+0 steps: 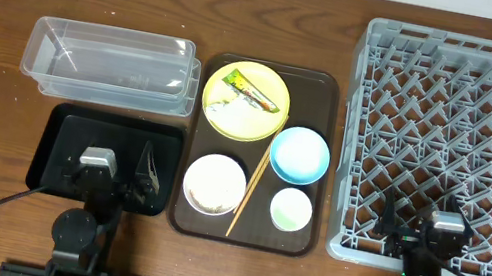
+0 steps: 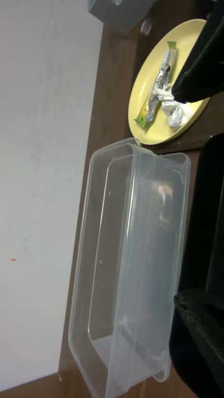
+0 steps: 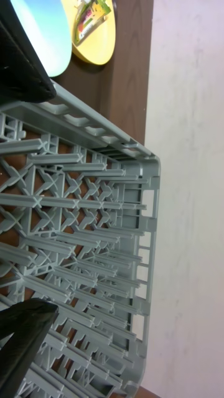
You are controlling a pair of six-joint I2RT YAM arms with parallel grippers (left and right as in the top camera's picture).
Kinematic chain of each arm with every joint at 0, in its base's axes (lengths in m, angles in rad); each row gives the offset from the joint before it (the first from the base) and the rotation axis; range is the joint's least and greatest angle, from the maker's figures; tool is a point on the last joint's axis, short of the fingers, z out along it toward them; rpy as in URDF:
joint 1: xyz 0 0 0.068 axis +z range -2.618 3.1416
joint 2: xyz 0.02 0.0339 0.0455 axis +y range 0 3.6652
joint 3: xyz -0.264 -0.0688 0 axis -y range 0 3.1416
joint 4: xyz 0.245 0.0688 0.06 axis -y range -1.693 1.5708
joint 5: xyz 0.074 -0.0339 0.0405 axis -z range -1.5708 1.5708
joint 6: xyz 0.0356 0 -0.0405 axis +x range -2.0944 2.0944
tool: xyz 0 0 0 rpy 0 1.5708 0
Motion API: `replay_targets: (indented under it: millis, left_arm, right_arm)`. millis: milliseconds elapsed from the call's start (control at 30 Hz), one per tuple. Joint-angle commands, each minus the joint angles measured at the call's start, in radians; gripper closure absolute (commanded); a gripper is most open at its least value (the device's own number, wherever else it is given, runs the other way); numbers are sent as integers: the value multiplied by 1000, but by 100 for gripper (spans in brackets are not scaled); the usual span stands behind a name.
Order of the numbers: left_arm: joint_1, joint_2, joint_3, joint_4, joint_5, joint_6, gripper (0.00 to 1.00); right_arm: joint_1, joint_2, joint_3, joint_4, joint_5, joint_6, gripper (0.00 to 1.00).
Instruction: Sort waste into correct bins and load items into the dishwasher rack
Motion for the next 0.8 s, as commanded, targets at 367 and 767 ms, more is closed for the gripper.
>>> replay_targets:
  millis: [367, 767]
  left_arm:
    - [5, -5, -13, -45, -27, -5, 2]
    - [5, 124, 142, -157, -27, -5, 2]
  right_arm:
    - [5, -4, -1, -4, -4, -4, 1]
    - [4, 89, 112, -90, 44, 1, 1]
